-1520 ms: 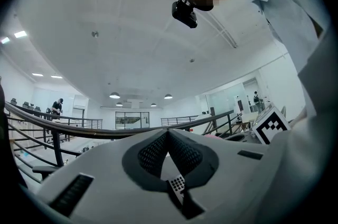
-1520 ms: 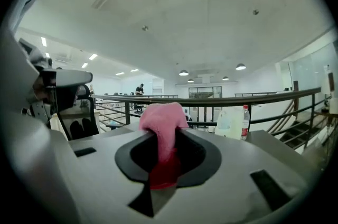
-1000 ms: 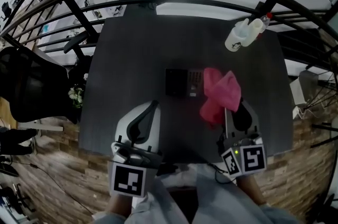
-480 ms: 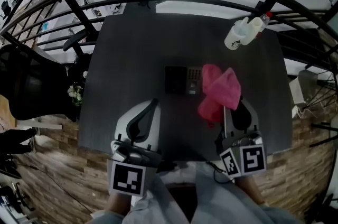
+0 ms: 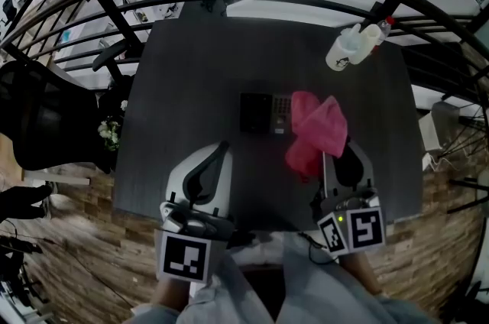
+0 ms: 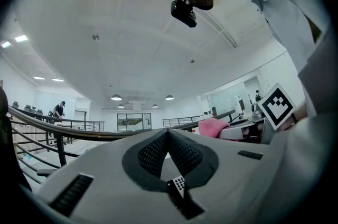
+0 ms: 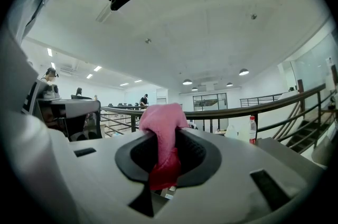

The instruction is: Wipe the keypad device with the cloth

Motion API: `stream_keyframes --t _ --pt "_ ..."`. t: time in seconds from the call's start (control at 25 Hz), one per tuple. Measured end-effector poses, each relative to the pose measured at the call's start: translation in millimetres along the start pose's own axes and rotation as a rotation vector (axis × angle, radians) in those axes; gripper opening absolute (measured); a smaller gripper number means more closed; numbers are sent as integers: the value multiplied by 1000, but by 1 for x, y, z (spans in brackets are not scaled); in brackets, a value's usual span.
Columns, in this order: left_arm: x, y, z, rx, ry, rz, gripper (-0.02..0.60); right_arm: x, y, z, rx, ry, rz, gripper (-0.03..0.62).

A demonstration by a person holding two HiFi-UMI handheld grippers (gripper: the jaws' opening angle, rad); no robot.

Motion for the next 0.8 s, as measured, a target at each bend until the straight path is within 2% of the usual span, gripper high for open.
stream_keyframes --t 0.8 --pt "0 -2 -4 -3 3 -2 5 6 -4 -1 18 15 10 71"
Point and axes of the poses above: the fingertips, and each gripper's own axes: z forward along the fingers, y to its left, x out of its underside, the point moved 2 cm from there along -z, backward along the fingers, and after that the axes turned 4 degrees about x, right-handed, at the moved point
